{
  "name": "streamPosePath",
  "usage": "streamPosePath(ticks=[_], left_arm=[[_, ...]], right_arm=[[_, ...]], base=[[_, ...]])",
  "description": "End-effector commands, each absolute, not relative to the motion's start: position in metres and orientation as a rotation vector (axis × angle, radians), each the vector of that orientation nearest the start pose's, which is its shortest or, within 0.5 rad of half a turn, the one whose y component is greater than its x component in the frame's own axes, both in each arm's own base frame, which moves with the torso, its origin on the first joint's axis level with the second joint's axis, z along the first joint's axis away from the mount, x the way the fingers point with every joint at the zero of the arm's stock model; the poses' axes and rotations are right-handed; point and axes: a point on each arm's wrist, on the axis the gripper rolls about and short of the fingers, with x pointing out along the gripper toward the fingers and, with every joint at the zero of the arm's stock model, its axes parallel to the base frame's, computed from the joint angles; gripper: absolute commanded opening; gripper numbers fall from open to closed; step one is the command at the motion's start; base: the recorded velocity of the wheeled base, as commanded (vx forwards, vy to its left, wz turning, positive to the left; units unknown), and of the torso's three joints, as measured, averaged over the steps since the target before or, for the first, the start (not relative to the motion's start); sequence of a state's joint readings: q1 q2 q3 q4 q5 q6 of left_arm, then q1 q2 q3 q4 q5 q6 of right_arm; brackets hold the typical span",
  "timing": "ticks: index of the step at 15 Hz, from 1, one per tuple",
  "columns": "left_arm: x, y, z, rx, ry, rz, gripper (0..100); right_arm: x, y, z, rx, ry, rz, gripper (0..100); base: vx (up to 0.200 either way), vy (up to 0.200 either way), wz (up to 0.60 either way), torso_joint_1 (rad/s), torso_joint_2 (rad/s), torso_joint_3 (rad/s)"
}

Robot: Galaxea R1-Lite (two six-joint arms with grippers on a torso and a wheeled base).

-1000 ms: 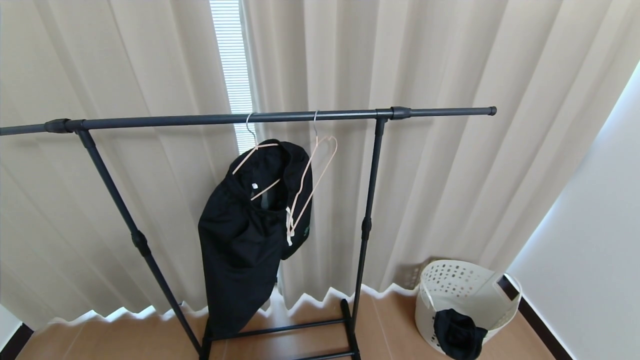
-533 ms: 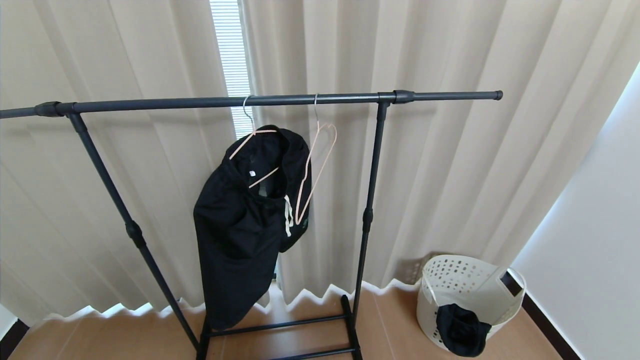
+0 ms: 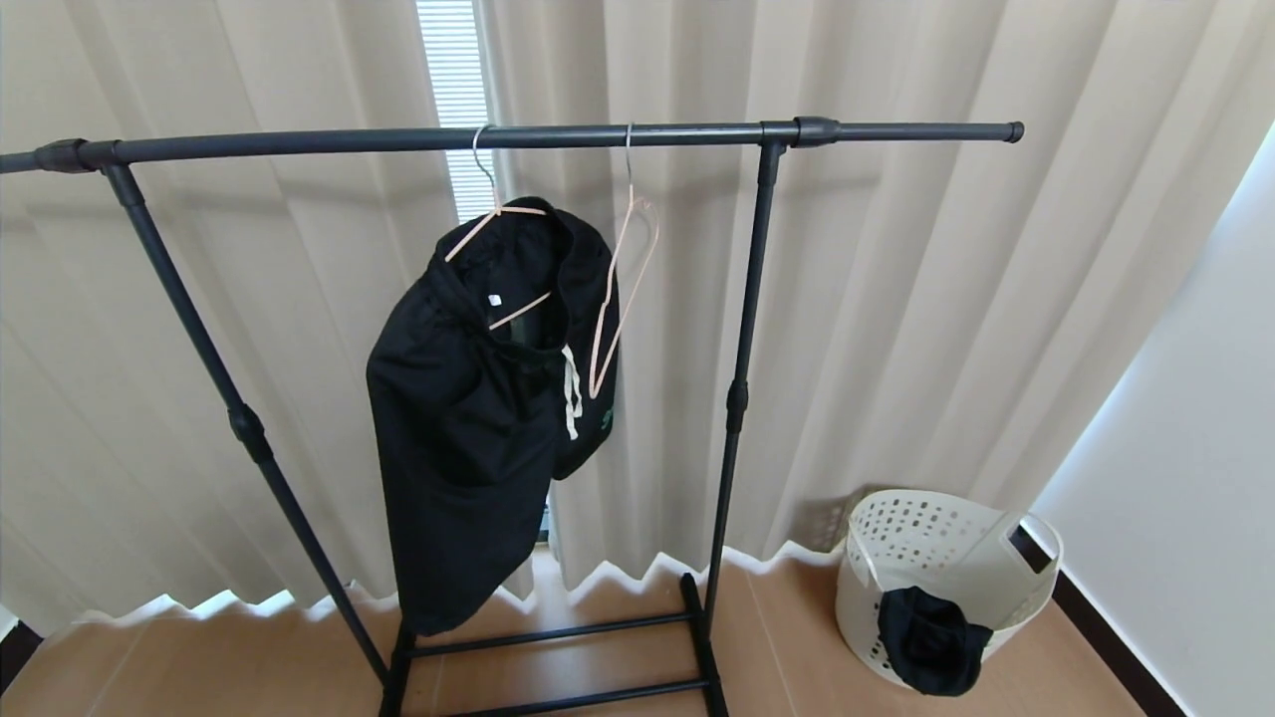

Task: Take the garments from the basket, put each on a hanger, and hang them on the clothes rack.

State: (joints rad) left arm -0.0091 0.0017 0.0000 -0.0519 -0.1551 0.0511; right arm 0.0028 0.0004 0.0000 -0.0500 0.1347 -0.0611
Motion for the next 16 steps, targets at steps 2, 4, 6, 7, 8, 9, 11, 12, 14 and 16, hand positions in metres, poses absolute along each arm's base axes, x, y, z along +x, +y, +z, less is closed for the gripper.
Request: streamPosePath(ticks=[2, 4, 6, 7, 8, 9, 11, 12, 14, 16], left_arm=[[-0.0231, -0.0033, 0.0808, 0.054, -0.055, -0.163, 100], [-0.0231, -0.0033, 0.0808, 0.054, -0.055, -0.163, 100], [-0.0231, -0.0033, 0.0808, 0.054, -0.055, -0.163, 100], [-0.0231, -0.0033, 0.0808, 0.054, -0.055, -0.163, 100], [-0.0231, -0.0033, 0.0808, 0.054, -0.055, -0.163, 100], [-0.0231, -0.0033, 0.0808, 0.054, -0.055, -0.163, 100], [-0.0231, -0.0033, 0.0808, 0.054, -0.055, -0.163, 100], [-0.0231, -0.0033, 0.0808, 0.054, -0.055, -0.163, 100], [-0.0231, -0.0033, 0.0810, 0.054, -0.056, -0.163, 100], [-0.0231, -0.0033, 0.0808, 0.054, -0.055, -0.163, 100]], right_arm=[[-0.0231, 0.0030, 0.0807, -0.065, -0.055, 0.136, 100], [-0.0231, 0.0030, 0.0807, -0.065, -0.055, 0.136, 100], [-0.0231, 0.0030, 0.0807, -0.065, -0.055, 0.136, 100], [-0.0231, 0.0030, 0.0807, -0.065, -0.055, 0.136, 100], [-0.0231, 0.0030, 0.0807, -0.065, -0.055, 0.136, 100], [-0.0231, 0.0030, 0.0807, -0.065, -0.055, 0.136, 100], [-0.0231, 0.0030, 0.0807, -0.065, -0.055, 0.136, 100], [-0.0231, 0.0030, 0.0807, -0.065, -0.055, 0.136, 100], [-0.0231, 0.0030, 0.0807, -0.065, -0.055, 0.135, 100], [-0.0231, 0.0030, 0.0807, -0.065, -0.055, 0.136, 100]], base=[[0.000, 0.000, 0.00, -0.210, 0.56, 0.325], [0.000, 0.000, 0.00, -0.190, 0.53, 0.327], [0.000, 0.000, 0.00, -0.190, 0.52, 0.330], [0.000, 0.000, 0.00, -0.173, 0.51, 0.330], [0.000, 0.000, 0.00, -0.178, 0.51, 0.334], [0.000, 0.000, 0.00, -0.173, 0.50, 0.339], [0.000, 0.000, 0.00, -0.156, 0.50, 0.339], [0.000, 0.000, 0.00, -0.149, 0.49, 0.354], [0.000, 0.000, 0.00, -0.134, 0.47, 0.347], [0.000, 0.000, 0.00, -0.117, 0.46, 0.349]])
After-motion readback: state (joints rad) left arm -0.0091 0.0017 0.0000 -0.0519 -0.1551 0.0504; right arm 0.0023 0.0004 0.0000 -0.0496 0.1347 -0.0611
